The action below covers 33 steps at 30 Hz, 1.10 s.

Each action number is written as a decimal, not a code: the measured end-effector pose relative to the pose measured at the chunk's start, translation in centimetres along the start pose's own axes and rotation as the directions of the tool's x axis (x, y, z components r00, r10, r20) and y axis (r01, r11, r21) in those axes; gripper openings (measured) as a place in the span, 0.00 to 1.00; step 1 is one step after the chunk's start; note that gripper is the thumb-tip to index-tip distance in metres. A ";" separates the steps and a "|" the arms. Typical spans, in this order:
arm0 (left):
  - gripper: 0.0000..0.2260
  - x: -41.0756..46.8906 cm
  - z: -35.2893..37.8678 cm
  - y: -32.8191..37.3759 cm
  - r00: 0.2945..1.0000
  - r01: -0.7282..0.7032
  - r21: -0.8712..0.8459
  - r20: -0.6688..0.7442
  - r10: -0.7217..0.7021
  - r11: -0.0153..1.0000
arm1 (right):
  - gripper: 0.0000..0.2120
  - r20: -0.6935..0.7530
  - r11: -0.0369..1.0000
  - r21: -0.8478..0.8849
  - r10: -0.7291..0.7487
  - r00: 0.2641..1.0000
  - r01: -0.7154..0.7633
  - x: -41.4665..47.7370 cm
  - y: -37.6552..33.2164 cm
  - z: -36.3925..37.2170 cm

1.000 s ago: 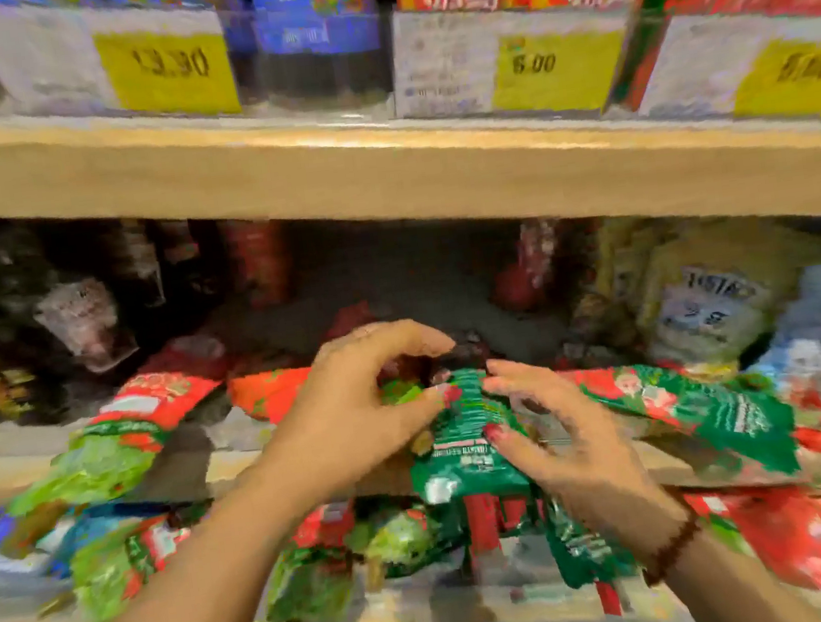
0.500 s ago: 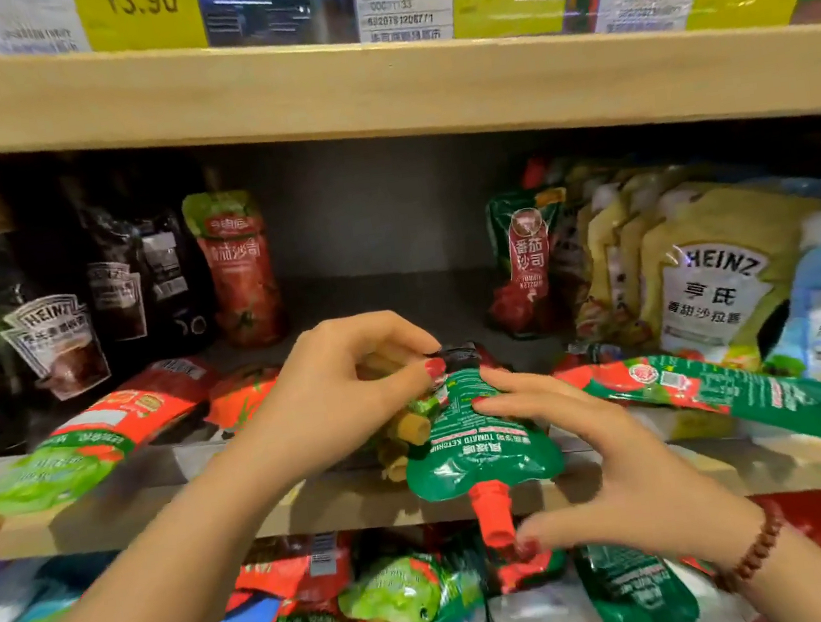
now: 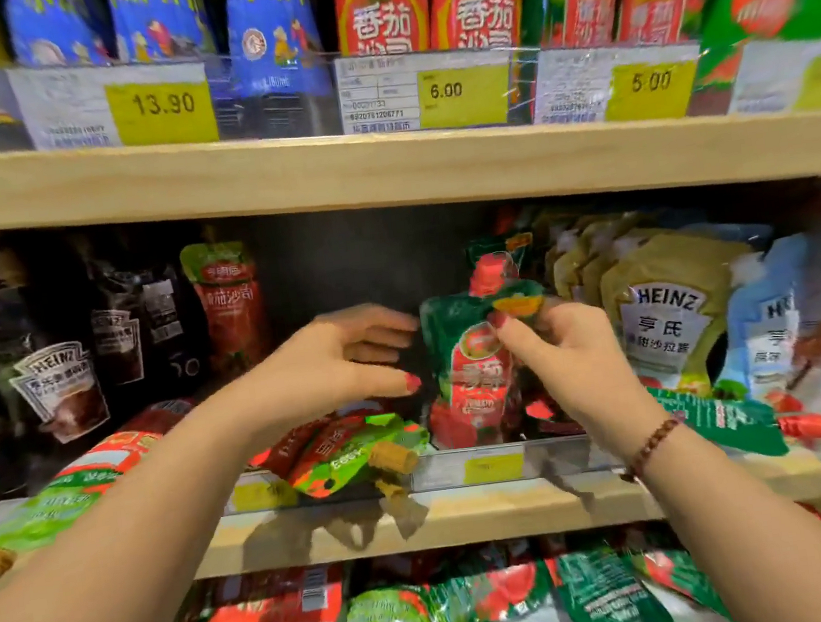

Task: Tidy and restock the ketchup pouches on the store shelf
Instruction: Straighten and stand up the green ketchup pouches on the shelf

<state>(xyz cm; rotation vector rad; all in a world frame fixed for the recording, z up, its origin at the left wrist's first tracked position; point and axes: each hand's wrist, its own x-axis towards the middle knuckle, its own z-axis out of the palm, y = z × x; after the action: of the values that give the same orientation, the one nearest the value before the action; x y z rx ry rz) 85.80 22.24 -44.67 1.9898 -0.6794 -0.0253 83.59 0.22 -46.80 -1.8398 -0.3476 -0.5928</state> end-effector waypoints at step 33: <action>0.15 11.7 4.7 -0.5 0.966 0.220 -0.113 -0.110 -0.232 0.969 | 0.07 -0.117 0.870 -0.493 -0.089 0.989 0.020 -7.3 4.5 2.7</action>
<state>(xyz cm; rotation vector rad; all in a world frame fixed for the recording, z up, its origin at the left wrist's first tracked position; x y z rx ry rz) 94.45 13.10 -44.40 1.9452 -0.3622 -0.0722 80.40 1.62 -55.12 -2.2654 -0.1628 -0.9053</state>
